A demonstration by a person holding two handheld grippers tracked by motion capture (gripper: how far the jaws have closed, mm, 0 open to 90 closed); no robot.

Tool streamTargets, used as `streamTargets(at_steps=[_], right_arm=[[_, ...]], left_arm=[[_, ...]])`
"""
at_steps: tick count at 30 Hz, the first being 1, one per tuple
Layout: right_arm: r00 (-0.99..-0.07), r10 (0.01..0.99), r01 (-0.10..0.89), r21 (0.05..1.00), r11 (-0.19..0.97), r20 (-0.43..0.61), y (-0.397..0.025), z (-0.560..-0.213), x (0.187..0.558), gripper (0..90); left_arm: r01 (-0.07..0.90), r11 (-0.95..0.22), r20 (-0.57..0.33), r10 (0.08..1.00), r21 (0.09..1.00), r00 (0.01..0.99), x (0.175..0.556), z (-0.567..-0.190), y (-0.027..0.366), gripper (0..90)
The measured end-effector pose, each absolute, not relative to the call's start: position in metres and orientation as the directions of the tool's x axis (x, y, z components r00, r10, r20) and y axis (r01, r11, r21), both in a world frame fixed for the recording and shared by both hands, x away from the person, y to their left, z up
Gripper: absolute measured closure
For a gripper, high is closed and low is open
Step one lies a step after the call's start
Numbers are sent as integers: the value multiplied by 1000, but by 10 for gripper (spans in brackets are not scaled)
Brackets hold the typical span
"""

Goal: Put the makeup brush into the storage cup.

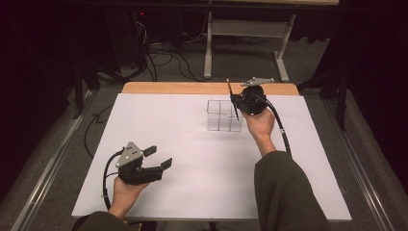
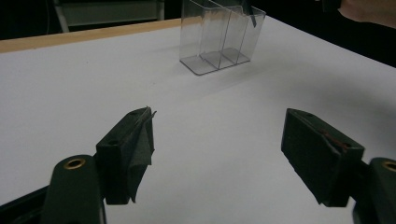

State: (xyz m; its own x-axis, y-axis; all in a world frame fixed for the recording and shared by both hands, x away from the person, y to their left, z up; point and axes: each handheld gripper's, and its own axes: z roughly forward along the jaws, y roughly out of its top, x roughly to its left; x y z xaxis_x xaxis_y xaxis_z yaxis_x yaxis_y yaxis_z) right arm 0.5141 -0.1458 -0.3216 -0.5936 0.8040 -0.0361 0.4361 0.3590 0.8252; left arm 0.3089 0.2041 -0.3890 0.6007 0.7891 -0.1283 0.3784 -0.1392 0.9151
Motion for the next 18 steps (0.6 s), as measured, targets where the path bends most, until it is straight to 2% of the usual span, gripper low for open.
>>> streamTargets(at_steps=[18], right_arm=[[-598, 801, 454, 808, 376, -37, -146, -327, 512, 840]], left_arm=[[379, -140, -128, 790, 915, 600, 309, -389, 204, 256]])
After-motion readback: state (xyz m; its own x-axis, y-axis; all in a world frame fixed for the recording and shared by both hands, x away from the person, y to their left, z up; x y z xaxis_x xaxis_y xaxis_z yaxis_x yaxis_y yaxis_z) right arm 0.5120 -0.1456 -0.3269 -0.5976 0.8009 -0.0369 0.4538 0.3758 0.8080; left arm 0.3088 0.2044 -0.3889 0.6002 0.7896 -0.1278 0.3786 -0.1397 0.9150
